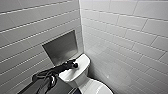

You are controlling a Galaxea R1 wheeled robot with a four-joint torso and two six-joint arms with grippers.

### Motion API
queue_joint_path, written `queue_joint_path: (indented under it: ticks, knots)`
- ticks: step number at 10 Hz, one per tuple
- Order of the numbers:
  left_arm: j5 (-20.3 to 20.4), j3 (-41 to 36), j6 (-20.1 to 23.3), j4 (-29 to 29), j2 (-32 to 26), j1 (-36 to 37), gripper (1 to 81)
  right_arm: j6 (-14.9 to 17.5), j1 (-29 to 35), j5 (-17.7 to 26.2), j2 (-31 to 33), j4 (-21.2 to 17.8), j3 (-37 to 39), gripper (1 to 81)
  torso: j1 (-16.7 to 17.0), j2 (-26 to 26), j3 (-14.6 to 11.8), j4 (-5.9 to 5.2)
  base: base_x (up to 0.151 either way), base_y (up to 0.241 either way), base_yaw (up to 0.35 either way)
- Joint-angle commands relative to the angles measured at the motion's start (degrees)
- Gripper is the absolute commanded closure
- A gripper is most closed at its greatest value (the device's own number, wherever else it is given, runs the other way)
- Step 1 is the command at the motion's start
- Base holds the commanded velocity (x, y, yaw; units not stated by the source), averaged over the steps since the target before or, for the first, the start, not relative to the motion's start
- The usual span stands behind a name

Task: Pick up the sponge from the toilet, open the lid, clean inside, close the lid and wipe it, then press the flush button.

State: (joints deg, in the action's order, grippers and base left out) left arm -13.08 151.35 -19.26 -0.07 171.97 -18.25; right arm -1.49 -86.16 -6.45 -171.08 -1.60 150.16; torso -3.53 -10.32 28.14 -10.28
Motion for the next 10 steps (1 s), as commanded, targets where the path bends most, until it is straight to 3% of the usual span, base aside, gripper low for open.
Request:
queue_joint_path:
  ticks: [1,3,10]
  knots:
    - [-1.43,1.85,0.63,3.33,2.5,5.02,81.1,0.17,-0.2,3.99,-0.43,0.37,-0.67,81.1,0.0,0.0,0.0,0.0,0.0,0.0,0.0]
    - [0.07,1.94,0.54,5.87,3.12,3.18,81.1,0.17,-0.37,3.9,-0.69,0.37,-0.76,81.1,0.0,0.0,0.0,0.0,0.0,0.0,0.0]
    - [-0.54,0.11,0.1,5.0,1.11,4.84,81.1,0.17,-0.37,3.9,-0.95,0.37,-0.58,81.1,0.0,0.0,0.0,0.0,0.0,0.0,0.0]
